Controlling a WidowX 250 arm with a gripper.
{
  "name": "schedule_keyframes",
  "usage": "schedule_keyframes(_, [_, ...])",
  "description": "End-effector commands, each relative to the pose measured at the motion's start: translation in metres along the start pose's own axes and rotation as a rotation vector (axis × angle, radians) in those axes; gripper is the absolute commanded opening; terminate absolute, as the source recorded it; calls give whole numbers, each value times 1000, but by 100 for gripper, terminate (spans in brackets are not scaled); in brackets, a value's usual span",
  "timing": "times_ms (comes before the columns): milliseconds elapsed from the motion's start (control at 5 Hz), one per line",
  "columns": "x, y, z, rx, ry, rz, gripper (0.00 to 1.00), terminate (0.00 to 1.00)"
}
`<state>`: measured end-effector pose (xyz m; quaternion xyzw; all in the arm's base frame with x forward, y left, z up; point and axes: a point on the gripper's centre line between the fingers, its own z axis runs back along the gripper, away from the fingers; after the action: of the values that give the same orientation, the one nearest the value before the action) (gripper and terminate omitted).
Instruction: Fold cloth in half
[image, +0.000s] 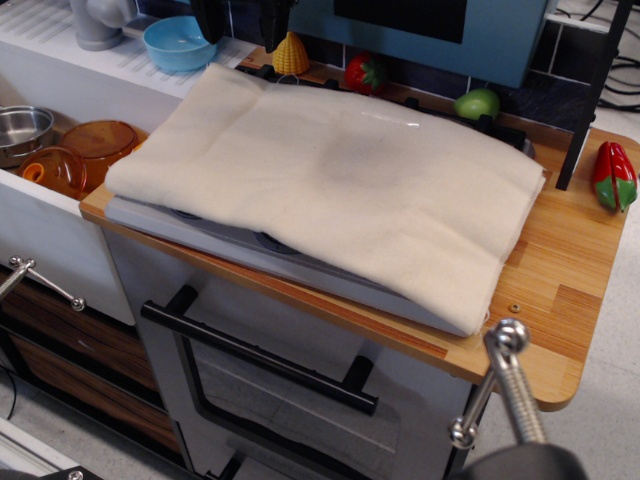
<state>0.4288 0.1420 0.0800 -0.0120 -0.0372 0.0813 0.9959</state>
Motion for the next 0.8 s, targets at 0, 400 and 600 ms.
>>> schedule_keyframes(0, [0,0,0,0,0,0,100,0])
schedule_keyframes(400, [0,26,57,-105,-61,-35,100,0])
schedule_keyframes(600, [-6,31,53,-79,-66,-51,100,0])
